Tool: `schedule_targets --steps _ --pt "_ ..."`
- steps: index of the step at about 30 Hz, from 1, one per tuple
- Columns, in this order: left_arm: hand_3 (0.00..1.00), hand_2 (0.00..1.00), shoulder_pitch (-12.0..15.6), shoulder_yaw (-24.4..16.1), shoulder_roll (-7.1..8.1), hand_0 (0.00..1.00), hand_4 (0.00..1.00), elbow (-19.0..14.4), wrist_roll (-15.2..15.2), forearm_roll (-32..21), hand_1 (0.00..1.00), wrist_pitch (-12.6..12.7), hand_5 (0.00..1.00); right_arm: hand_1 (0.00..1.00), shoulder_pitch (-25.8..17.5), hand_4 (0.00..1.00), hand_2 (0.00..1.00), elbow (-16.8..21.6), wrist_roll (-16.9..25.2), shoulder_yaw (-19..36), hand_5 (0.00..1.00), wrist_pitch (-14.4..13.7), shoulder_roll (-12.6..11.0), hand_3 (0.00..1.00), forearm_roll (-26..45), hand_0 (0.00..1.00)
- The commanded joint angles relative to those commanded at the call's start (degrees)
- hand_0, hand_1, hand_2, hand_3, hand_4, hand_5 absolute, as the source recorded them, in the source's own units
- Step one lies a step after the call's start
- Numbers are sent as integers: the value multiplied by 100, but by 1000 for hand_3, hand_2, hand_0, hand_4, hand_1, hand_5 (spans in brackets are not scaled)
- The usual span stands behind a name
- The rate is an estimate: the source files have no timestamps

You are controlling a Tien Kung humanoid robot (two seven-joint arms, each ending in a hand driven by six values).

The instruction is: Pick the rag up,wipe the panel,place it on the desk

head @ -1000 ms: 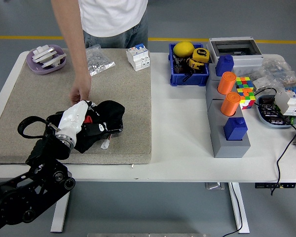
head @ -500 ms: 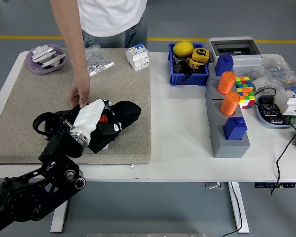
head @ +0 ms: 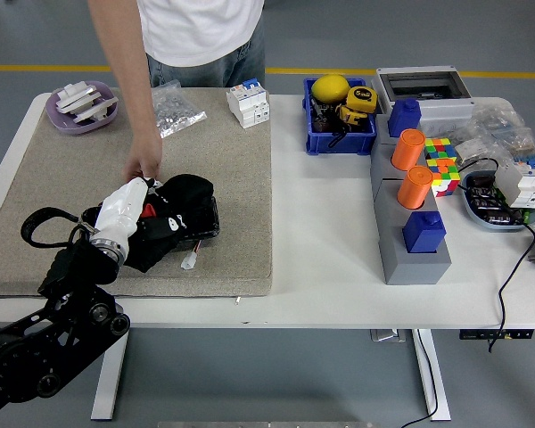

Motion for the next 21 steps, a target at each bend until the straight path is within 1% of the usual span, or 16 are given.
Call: schedule_targets --steps 4,7,14,17,21 --pt "415 453 131 -211 124 188 158 -10 1 68 113 -5 2 260 -1 998 628 0 3 34 603 -4 -3 635 -16 713" --pt "413 452 243 -415 180 187 151 -5 1 132 112 -1 2 260 -16 998 628 0 -4 40 603 -4 -8 635 -13 713" --pt "415 453 482 -847 278 187 155 36 3 251 113 7 2 260 -21 998 628 0 -4 55 603 -4 -9 635 -20 713" --pt "415 453 546 -987 301 187 155 61 7 290 113 13 2 260 -22 998 628 0 0 54 603 -4 -8 635 -21 713" --pt "416 453 577 -1237 301 186 159 195 10 356 113 21 2 260 -29 998 628 0 6 35 603 -3 1 635 0 713"
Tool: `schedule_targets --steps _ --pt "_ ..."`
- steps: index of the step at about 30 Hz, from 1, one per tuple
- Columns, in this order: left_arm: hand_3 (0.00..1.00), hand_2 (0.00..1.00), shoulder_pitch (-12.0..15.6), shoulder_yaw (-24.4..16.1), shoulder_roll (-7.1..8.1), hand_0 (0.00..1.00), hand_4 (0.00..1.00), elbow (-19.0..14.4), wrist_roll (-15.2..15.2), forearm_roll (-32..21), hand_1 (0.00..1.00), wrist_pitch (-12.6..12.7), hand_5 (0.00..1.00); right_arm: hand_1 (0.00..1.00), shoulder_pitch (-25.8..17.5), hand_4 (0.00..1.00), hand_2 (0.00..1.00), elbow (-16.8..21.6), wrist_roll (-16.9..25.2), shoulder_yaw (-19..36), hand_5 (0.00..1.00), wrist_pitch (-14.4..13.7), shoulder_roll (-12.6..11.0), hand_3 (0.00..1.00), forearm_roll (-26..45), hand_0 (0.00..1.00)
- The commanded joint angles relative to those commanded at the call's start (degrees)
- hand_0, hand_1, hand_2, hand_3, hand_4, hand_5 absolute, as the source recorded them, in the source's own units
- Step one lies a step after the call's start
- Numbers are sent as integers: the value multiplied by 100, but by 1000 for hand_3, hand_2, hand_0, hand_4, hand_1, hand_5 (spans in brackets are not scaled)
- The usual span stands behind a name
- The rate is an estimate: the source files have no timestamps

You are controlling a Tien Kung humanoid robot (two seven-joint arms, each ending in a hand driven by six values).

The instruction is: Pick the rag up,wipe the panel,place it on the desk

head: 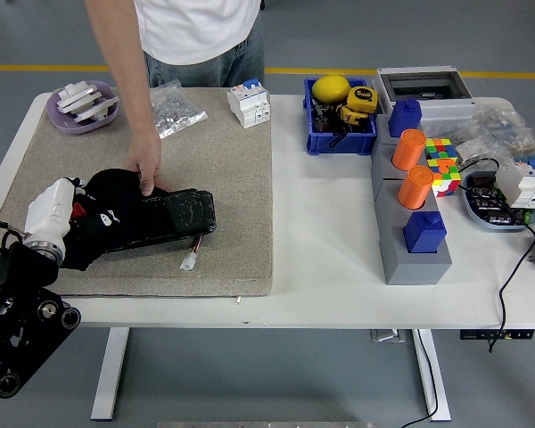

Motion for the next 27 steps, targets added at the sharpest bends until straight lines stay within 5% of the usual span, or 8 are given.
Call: schedule_targets --steps 14,27 --pt "417 452 44 -780 154 187 161 506 -105 -57 111 76 2 260 -23 998 628 0 -39 120 603 -15 9 634 -98 713" --pt "413 449 -413 -554 247 197 150 1211 -533 -733 123 224 2 260 26 998 629 0 -33 69 603 -19 33 634 -106 713"
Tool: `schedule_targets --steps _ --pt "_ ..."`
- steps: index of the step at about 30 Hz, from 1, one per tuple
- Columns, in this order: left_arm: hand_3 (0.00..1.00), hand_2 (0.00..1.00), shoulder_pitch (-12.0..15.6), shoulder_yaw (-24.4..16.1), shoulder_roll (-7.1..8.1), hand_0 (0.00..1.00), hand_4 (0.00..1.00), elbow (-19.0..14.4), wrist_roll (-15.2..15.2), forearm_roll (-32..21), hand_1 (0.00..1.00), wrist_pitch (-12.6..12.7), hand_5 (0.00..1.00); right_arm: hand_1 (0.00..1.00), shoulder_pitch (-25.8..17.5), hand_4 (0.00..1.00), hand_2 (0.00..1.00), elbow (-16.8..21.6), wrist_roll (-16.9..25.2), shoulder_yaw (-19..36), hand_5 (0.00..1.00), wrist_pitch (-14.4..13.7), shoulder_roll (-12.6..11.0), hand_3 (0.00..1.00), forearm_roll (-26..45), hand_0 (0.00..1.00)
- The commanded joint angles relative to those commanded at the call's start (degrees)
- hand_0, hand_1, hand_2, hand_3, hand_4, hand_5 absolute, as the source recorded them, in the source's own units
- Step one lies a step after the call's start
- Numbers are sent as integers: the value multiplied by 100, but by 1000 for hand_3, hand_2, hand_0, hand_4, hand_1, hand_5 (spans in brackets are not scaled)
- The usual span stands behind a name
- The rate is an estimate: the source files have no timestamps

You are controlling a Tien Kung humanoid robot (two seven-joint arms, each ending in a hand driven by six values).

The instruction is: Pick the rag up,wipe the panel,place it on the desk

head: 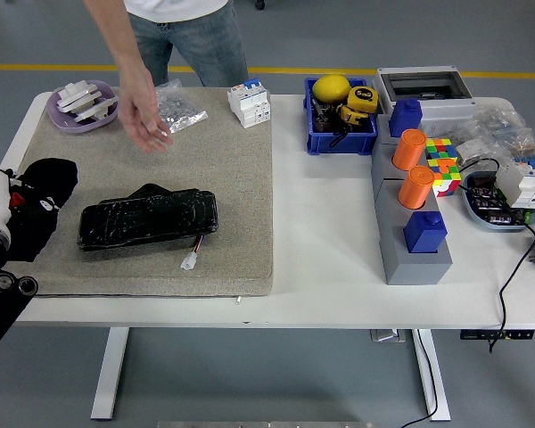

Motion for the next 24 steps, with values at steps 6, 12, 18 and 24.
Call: schedule_targets --steps 6,12,18,24 --pt "445 470 -160 91 100 281 197 268 -87 -207 342 -308 2 260 10 998 628 0 3 -38 604 2 3 634 39 713" --pt "564 564 -251 114 122 362 641 382 -181 -386 553 -592 2 260 19 998 628 0 -4 -35 603 2 14 633 44 713" --pt "610 742 -271 146 119 484 917 359 -274 -380 745 -746 84 259 23 998 627 0 5 -39 604 5 23 632 53 714" --pt "754 793 -267 126 136 558 998 310 -220 -296 792 -893 157 259 27 998 627 0 3 -28 602 4 23 632 51 714"
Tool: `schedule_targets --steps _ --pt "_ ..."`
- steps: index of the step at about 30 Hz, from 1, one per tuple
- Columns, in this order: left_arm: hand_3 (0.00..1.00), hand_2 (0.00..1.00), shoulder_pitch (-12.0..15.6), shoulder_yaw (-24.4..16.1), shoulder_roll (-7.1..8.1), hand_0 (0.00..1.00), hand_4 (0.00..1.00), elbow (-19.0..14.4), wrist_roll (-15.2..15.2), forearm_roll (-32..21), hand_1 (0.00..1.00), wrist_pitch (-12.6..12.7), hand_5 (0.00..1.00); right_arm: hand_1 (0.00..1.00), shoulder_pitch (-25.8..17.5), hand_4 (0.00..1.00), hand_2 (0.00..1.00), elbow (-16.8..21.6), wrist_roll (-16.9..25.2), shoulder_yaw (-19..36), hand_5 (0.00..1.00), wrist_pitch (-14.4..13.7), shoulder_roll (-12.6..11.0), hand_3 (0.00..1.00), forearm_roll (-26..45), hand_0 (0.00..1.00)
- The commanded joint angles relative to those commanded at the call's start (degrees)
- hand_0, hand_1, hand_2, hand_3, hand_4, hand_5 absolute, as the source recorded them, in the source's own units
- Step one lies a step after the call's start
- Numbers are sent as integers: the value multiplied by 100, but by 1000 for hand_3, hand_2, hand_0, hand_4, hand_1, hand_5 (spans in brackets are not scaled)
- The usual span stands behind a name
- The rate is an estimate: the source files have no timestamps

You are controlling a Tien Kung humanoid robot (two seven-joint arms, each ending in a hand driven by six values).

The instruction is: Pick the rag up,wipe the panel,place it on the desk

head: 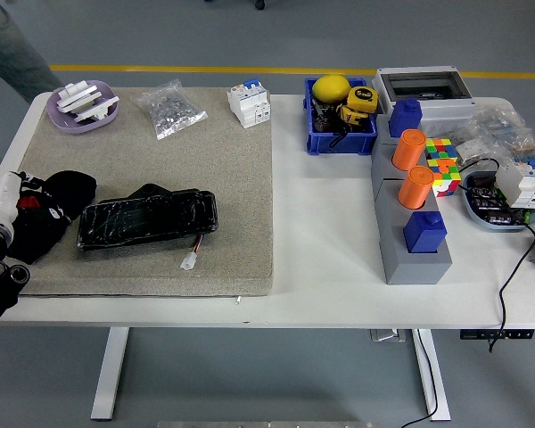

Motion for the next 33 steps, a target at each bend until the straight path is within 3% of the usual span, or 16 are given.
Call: schedule_targets --steps 1,18,23,24,25,30,31,33 --pt "772 822 -1 -9 5 612 998 -19 19 35 824 -17 190 258 -2 998 627 0 -3 6 601 0 1 632 -3 714" --pt "784 833 68 -309 180 629 998 -404 150 130 832 -180 213 257 1 998 627 0 -9 68 593 -3 4 631 -23 714" --pt "781 827 136 -491 192 629 998 -581 23 -88 828 -58 242 257 -2 998 627 0 -7 75 590 -4 4 630 -30 714" --pt "781 827 154 -530 190 629 998 -623 -88 -204 828 43 242 257 -3 998 627 0 -6 83 590 -5 4 630 -35 714" --pt "700 780 168 -563 186 608 909 -647 -165 -314 800 95 261 257 -3 998 627 0 -5 87 586 -6 4 630 -36 714" --pt "700 780 277 -736 122 608 909 -797 -740 -994 800 406 261 257 -10 998 627 0 -8 58 586 -5 3 630 -23 714" --pt "573 705 323 -787 88 577 657 -872 -937 -1160 754 517 340 257 -18 998 627 0 -13 62 585 -6 2 629 -31 714" --pt "573 705 383 -828 52 577 657 -995 -1254 -1432 754 649 340 257 -31 998 627 0 -12 47 585 -5 -4 629 -26 714"
